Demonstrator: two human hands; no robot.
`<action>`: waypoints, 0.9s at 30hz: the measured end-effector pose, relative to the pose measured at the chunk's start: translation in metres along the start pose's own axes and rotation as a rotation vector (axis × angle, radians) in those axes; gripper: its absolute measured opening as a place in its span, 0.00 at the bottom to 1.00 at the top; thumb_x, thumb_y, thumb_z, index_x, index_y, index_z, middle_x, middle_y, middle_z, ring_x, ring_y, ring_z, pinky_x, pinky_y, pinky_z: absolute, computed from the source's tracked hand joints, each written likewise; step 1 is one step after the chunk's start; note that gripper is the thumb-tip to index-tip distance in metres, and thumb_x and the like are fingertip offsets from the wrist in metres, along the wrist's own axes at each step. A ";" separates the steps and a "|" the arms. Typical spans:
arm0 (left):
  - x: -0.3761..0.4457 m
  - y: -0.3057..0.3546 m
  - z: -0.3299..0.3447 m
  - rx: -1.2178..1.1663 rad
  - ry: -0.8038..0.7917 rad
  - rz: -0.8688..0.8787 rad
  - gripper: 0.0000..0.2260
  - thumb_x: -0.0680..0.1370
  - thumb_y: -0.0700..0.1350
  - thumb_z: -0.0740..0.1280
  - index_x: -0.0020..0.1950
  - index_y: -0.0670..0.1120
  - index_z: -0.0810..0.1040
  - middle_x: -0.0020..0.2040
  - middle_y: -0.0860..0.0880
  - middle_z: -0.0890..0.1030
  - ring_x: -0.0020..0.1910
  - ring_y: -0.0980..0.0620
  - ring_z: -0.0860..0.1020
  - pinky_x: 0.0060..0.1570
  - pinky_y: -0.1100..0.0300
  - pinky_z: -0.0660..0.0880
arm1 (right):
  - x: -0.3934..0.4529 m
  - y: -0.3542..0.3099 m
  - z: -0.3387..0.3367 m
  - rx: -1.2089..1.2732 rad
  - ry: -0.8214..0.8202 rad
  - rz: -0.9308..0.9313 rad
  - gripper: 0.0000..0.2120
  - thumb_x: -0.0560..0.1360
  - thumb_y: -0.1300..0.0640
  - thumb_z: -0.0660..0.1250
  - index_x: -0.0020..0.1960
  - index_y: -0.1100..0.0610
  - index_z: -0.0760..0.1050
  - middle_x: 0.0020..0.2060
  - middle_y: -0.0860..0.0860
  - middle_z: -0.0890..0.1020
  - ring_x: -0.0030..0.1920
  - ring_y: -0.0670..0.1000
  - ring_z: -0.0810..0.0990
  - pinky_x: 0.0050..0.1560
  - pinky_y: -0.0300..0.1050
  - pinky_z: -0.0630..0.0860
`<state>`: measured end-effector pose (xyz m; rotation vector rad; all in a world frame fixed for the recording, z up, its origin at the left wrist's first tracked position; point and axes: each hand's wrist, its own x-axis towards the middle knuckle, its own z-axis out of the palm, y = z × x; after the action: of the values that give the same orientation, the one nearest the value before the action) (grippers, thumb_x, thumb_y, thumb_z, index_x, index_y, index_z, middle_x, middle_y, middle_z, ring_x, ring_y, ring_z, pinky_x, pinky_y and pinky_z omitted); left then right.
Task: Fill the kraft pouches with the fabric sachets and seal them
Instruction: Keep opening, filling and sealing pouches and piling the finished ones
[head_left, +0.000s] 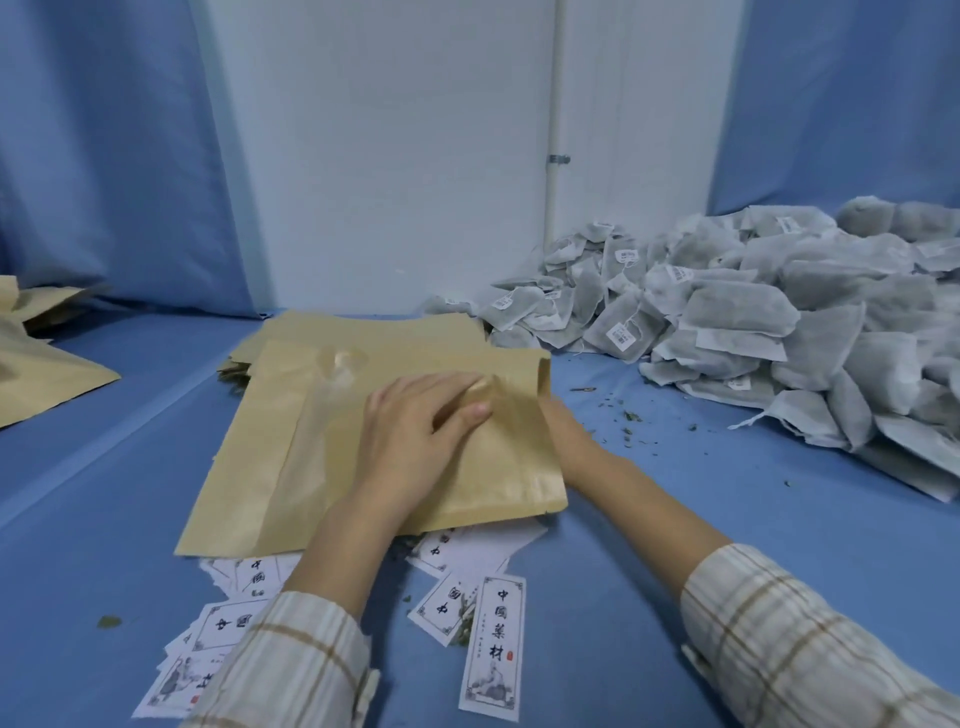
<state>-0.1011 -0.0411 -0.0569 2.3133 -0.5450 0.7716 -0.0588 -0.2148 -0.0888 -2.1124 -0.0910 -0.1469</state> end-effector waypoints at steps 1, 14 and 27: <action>0.004 0.005 0.004 -0.007 -0.012 -0.012 0.12 0.76 0.54 0.66 0.59 0.56 0.80 0.57 0.59 0.80 0.58 0.53 0.72 0.59 0.61 0.58 | -0.004 0.002 -0.010 -0.026 0.031 -0.054 0.15 0.81 0.60 0.55 0.63 0.68 0.70 0.56 0.65 0.76 0.55 0.57 0.76 0.39 0.29 0.67; 0.048 0.092 0.128 -0.262 -0.169 -0.141 0.16 0.74 0.58 0.68 0.60 0.56 0.80 0.57 0.54 0.82 0.58 0.51 0.76 0.62 0.51 0.68 | -0.036 0.088 -0.155 -0.275 0.343 -0.145 0.20 0.71 0.59 0.66 0.59 0.39 0.74 0.45 0.43 0.82 0.46 0.41 0.77 0.47 0.31 0.72; 0.051 0.095 0.165 -0.298 -0.116 -0.160 0.14 0.73 0.57 0.70 0.57 0.57 0.81 0.54 0.53 0.83 0.59 0.50 0.76 0.63 0.48 0.67 | -0.035 0.129 -0.209 -0.747 0.838 0.109 0.17 0.76 0.64 0.56 0.64 0.58 0.71 0.50 0.59 0.80 0.52 0.60 0.75 0.47 0.49 0.68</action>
<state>-0.0522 -0.2297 -0.0866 2.1018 -0.4825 0.4497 -0.0917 -0.4607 -0.0955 -2.5828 0.6672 -1.1210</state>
